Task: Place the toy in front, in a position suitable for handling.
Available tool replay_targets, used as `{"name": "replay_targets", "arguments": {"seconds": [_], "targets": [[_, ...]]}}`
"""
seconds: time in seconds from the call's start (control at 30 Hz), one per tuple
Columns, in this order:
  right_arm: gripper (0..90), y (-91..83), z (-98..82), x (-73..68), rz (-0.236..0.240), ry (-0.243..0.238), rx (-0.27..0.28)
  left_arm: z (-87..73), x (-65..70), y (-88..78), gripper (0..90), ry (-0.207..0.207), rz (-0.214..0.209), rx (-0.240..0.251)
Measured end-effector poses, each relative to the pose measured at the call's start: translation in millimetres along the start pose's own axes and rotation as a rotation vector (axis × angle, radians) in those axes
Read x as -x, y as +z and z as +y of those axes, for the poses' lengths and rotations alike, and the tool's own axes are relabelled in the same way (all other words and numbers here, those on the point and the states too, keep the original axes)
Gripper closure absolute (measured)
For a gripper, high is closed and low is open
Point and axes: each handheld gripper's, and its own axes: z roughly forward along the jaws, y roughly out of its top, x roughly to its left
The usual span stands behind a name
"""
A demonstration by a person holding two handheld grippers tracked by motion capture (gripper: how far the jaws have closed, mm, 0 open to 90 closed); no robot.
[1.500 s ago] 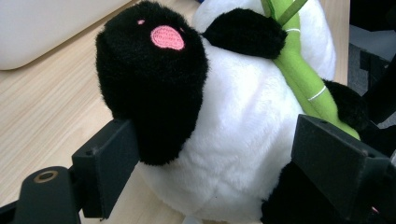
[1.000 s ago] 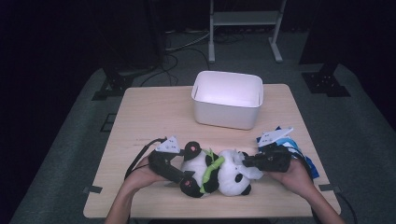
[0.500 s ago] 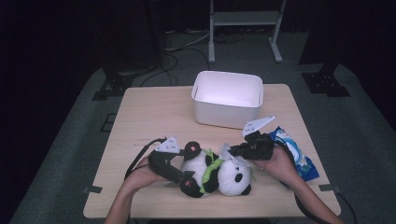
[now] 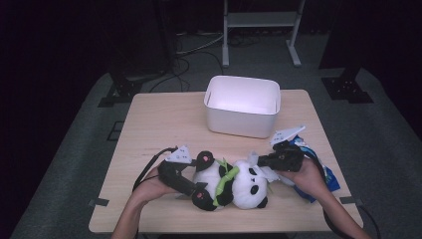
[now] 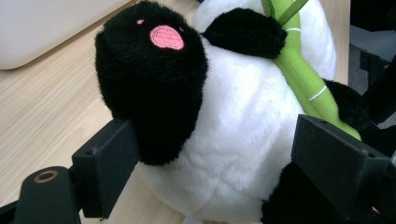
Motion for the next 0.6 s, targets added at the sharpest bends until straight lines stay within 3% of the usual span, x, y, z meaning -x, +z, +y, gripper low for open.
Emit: {"name": "replay_targets", "arguments": {"seconds": [0.27,0.6], "targets": [[84.2,-9.3,-24.8,-2.2,0.006,0.033,0.008,0.1,-0.3,0.0,14.1,0.0,0.001,-0.001],[84.2,-17.4,-46.8,-19.3,0.032,0.04,0.03,0.3,0.8,1.8,14.2,0.005,-0.004,-0.015]]}}
